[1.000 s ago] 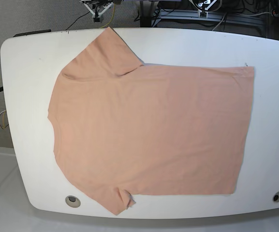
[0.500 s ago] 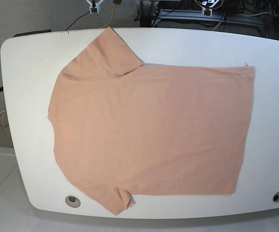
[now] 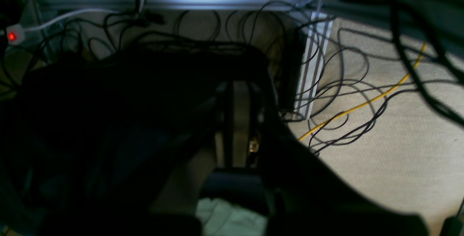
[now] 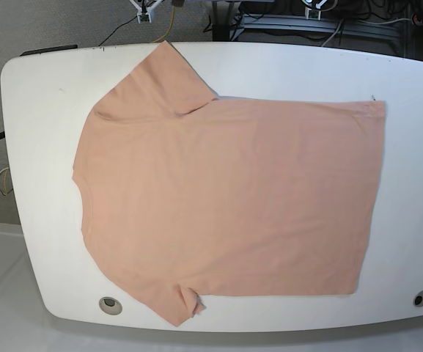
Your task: Fold the T-shirt properly
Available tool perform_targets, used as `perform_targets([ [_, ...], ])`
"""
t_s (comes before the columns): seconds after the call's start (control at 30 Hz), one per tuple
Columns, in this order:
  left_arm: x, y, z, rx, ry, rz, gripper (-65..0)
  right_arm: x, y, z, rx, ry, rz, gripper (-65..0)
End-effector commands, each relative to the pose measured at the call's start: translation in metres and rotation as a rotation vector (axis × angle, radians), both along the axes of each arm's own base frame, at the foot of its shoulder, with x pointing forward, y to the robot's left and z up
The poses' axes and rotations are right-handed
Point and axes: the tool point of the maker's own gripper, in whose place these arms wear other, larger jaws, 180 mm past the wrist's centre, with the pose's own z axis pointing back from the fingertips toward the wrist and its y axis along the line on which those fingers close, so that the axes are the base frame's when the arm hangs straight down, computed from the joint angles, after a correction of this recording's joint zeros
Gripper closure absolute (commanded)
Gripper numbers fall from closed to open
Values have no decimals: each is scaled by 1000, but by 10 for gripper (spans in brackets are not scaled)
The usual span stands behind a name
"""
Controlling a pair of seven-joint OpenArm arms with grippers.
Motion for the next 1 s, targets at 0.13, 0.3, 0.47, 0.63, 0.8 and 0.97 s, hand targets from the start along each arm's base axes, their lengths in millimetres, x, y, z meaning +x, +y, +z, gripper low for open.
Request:
perform_targets([
  [0.13,0,16,7,18,-39,-2,-1,-4,-3,5,10,-30,1,0],
  [0.3,3,22,12,15,-68,0,0,-5,-5,8,11,-48,3,0],
  [0.47,19,29,15,34,-112,4,0,1,-8,9,0,-69,1,0],
  [0.63,19,32,17,39,-118,-1,0,-5,-8,10,0,-64,2,0],
  [0.8,13,36,18,39,-109,-24,0,-14,-9,12,-3,-55,-15,0],
  [0.97,6,51,26,62,-125,-38,0,-30,-16,18,-15,-53,-25,0],
])
